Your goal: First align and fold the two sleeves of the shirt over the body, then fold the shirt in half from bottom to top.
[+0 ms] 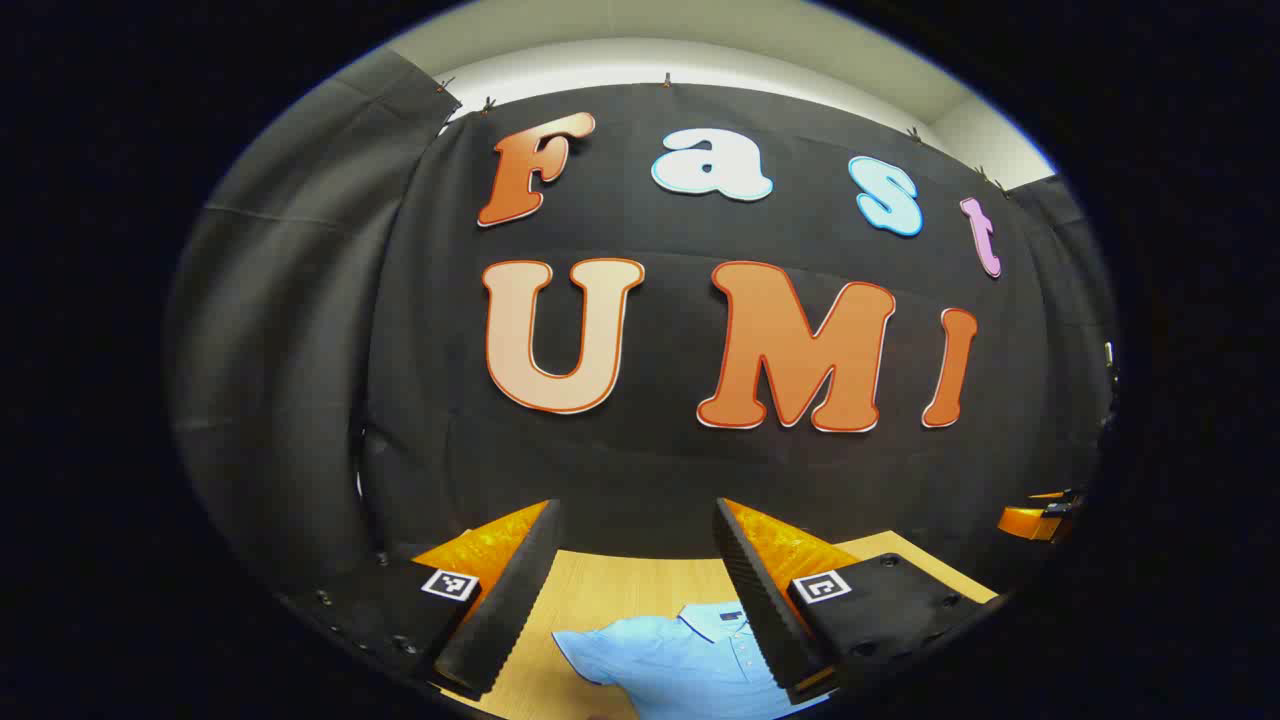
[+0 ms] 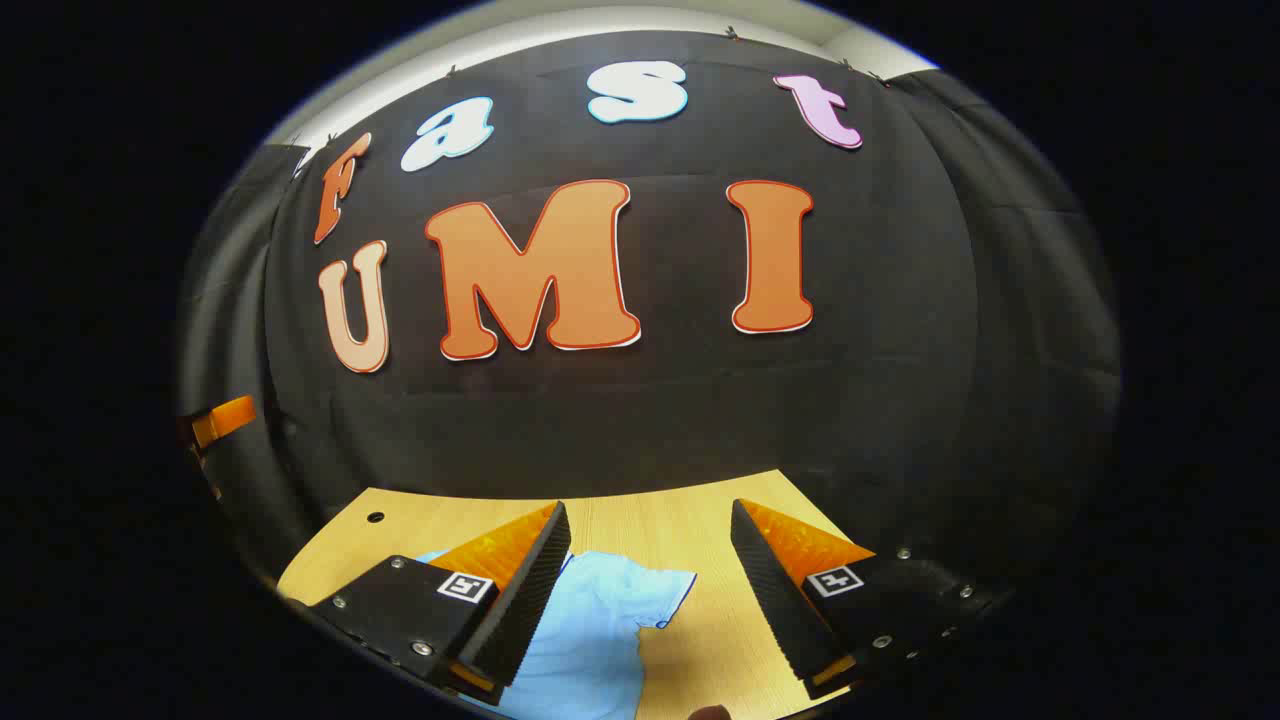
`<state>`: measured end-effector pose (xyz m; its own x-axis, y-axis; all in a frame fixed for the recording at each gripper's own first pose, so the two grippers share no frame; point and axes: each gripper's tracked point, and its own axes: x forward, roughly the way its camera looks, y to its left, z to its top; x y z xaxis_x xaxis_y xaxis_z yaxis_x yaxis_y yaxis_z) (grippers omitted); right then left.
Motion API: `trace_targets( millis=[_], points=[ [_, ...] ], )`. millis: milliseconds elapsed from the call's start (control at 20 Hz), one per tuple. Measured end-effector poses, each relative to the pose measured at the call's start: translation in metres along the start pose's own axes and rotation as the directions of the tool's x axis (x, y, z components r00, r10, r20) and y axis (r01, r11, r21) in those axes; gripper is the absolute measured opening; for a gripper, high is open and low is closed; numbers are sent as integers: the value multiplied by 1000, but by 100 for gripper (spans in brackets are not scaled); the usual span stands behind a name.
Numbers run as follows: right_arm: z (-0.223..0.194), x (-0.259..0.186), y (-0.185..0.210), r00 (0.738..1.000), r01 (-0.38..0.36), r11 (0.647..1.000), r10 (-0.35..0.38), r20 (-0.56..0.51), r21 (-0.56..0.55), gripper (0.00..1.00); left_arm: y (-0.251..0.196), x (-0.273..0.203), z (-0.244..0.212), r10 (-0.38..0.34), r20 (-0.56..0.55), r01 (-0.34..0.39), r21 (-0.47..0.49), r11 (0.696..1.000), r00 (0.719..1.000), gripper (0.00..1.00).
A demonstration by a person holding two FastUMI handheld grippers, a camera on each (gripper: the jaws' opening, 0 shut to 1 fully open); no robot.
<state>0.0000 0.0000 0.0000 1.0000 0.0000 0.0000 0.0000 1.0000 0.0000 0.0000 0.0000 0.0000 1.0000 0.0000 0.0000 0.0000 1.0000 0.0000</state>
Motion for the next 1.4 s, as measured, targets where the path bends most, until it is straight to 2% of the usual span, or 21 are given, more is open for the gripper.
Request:
trace_targets(
  millis=[500, 850, 1000, 1050, 1250, 1400],
  points=[
    [-4, 11, 21, 999, -26, 1000, 27, -28, 15, 98, 29, 2, -6, 38, -22, -39, -9, 999, 999, 98],
    [-7, 9, 21, 999, -11, 1000, 12, -41, 24, 98, 41, -5, -10, 51, -30, -51, -20, 998, 998, 98],
    [-9, 8, 17, 998, 17, 999, -15, -57, 30, 98, 44, -6, -14, 55, -41, -56, -23, 998, 998, 98],
    [-12, 7, 17, 998, 21, 999, -18, -68, 36, 98, 45, -5, -17, 55, -42, -56, -25, 998, 998, 100],
    [-27, 8, 8, 989, 47, 997, -38, -142, 60, 98, 50, -6, -18, 72, -38, -72, -9, 997, 997, 98],
    [-47, 23, 1, 961, 79, 994, -57, -269, 69, 98, 51, -8, -18, 78, -40, -77, 19, 997, 996, 98]
  ],
)
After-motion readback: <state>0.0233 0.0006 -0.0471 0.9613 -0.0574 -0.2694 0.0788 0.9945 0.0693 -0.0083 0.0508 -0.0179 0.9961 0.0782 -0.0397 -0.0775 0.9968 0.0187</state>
